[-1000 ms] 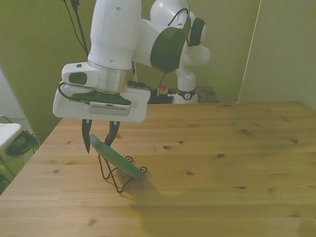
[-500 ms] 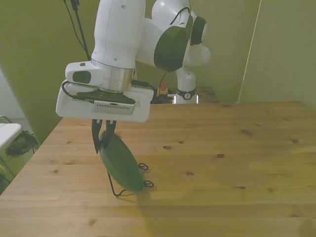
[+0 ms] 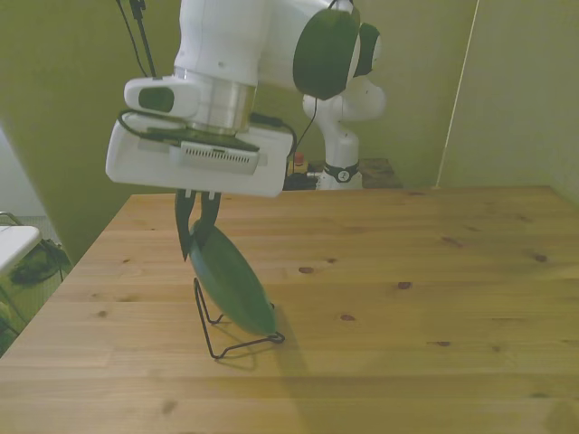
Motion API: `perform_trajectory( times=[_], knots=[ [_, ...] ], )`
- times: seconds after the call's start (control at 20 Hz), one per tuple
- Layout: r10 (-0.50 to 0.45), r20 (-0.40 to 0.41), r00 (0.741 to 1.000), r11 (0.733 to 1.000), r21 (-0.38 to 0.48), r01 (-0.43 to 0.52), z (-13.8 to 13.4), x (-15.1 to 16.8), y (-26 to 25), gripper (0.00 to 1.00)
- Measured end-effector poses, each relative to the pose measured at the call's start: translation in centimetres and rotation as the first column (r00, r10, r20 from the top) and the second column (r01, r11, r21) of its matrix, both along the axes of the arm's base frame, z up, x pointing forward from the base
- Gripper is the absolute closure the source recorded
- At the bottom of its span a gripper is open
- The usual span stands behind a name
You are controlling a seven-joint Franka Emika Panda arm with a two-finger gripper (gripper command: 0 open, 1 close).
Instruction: Unload the plate
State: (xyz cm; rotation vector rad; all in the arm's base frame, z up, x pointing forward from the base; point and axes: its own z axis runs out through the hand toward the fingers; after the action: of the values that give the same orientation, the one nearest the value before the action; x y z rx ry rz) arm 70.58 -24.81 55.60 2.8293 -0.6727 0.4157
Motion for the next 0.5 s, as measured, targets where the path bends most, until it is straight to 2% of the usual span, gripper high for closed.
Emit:
perform_trajectory(
  times=[0.1,0.25,0.35,0.5],
  knots=[
    [-0.019,0.006,1.0,0.996,0.092,0.018,1.5,-0.3,1.7,1.0],
    [-0.054,-0.008,0.999,0.968,0.244,0.054,2.3,-0.3,4.3,1.0],
    [-0.068,-0.024,0.997,0.938,0.339,0.072,1.9,0.1,5.8,1.0],
    [-0.06,-0.061,0.996,0.875,0.477,0.081,-0.1,1.0,6.7,1.0]
  ],
)
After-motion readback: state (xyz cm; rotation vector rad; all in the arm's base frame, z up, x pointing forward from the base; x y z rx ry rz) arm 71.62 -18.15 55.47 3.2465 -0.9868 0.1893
